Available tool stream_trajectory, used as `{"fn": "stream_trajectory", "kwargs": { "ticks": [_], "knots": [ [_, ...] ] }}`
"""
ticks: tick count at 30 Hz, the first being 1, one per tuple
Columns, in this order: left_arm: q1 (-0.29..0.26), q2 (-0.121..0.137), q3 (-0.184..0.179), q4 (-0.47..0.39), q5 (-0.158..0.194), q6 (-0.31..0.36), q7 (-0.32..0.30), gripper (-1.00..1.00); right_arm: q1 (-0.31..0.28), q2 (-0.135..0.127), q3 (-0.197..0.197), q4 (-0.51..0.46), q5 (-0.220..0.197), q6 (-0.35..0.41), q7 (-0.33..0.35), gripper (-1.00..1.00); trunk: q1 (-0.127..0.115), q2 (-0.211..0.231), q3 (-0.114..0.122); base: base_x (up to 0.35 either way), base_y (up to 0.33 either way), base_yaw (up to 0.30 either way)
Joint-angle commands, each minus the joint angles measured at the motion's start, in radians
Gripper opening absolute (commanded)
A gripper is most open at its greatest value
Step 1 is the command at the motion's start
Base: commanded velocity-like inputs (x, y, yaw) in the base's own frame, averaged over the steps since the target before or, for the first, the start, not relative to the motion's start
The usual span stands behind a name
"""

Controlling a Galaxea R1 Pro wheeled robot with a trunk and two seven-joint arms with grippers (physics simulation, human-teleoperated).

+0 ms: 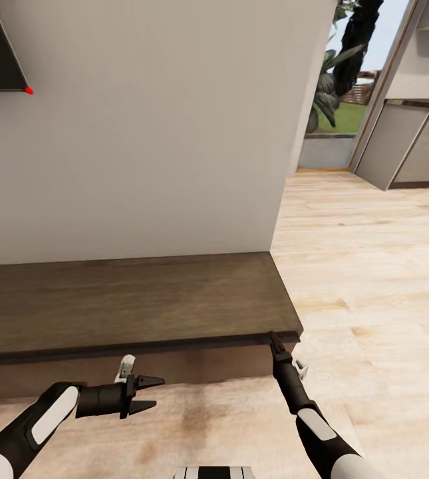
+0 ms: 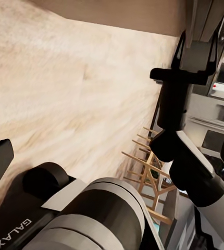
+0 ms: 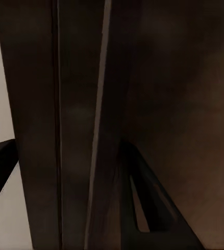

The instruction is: Place each of the two pumpkins and all three candles from the living room inside a cabinet in the living room (use any cabinet), then make sure every cabinet is closed, and position the cauldron so it is next to a table in the living room.

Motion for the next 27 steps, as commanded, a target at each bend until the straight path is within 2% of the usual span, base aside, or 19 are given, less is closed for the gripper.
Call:
{"fn": "stream_trajectory", "kwargs": {
  "ticks": [1,27],
  "knots": [
    [-0.001,0.001,-0.003,0.001,0.003,0.004,-0.002,1.00,-0.001,0.001,0.000,-0.004,-0.005,0.001,0.010,-1.00,0.000,0.000,-0.001,0.000,0.000,0.000],
    [-0.001,-0.004,-0.005,0.001,0.002,0.002,-0.002,1.00,-0.001,0.001,0.001,-0.005,-0.002,0.004,0.010,-1.00,0.000,0.000,-0.001,-0.013,0.000,0.000]
  ]
}}
